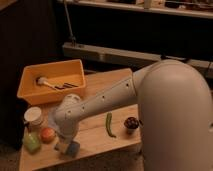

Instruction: Wipe table surface with sponge

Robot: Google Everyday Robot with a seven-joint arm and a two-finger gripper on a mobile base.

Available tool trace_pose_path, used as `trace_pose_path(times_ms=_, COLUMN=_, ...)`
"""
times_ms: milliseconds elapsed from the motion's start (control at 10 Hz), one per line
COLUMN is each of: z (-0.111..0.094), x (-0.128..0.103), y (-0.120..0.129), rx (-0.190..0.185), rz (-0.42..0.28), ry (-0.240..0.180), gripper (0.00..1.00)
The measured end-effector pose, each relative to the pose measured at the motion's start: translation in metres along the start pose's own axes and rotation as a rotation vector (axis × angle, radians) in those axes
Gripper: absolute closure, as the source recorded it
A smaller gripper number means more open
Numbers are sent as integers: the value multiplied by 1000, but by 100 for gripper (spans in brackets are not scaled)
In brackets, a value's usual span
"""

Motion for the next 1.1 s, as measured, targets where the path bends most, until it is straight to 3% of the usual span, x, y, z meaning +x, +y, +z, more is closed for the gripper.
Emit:
trace_pose_path(times_ms=200, z=3, x=34, y=-3, rx=-12, rz=49, ry=16, gripper=70)
trace_pose_path(times_ms=600, z=-2, x=74, y=-54, rx=4, rz=178, ry=31, gripper=70)
trace_pose_path(times_ms=1100, z=-23, x=78, y=-125, rx=70, rz=255, ry=36, gripper=70)
